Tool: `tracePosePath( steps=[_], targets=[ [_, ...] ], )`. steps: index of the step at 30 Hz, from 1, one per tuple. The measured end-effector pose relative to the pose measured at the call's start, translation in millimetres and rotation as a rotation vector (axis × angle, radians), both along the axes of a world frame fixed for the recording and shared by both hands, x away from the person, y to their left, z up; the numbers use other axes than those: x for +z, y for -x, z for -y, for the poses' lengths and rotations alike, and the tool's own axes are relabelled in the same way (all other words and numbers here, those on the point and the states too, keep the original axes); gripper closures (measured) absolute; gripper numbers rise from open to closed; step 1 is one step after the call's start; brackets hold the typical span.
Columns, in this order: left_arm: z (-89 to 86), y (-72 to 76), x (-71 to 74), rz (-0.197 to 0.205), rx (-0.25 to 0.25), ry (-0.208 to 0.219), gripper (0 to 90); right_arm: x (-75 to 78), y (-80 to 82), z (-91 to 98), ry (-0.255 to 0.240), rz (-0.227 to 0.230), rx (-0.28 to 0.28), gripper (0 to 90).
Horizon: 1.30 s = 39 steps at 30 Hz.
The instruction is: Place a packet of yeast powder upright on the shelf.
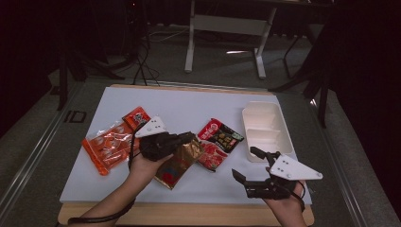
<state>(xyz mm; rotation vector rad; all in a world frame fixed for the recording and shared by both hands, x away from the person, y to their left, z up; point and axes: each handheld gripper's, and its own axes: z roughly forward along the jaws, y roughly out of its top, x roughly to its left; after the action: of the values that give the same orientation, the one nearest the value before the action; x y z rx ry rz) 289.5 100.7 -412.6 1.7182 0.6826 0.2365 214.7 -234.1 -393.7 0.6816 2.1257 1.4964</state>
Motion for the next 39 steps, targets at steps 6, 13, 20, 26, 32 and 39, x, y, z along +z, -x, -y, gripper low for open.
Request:
tracePosePath(
  steps=[6,13,20,26,32,39],
  targets=[
    [9.8,-2.9,-0.9,0.024,0.024,0.072,88.1,9.4,-15.6,-19.5,0.018,0.018,0.028,22.2],
    [19.2,-2.7,-1.3,0.056,0.035,0.14,88.1,8.8,-35.2,-40.5,0.024,-0.025,0.066,36.2],
    [24.1,3.3,-2.4,0.116,0.028,0.229,87.9,4.8,-53.6,-53.5,0.031,-0.065,0.074,46.3],
    [24.1,10.7,-3.8,0.188,0.052,0.306,87.7,8.6,-59.4,-53.2,0.015,-0.074,0.088,53.8],
    [28.3,12.5,-6.4,0.199,0.049,0.288,87.6,15.2,-62.7,-54.2,-0.002,-0.087,0.112,66.0],
    [26.8,7.2,-12.3,0.139,0.027,0.282,85.6,15.9,-69.7,-52.6,0.011,-0.15,0.167,87.1]
  ],
)
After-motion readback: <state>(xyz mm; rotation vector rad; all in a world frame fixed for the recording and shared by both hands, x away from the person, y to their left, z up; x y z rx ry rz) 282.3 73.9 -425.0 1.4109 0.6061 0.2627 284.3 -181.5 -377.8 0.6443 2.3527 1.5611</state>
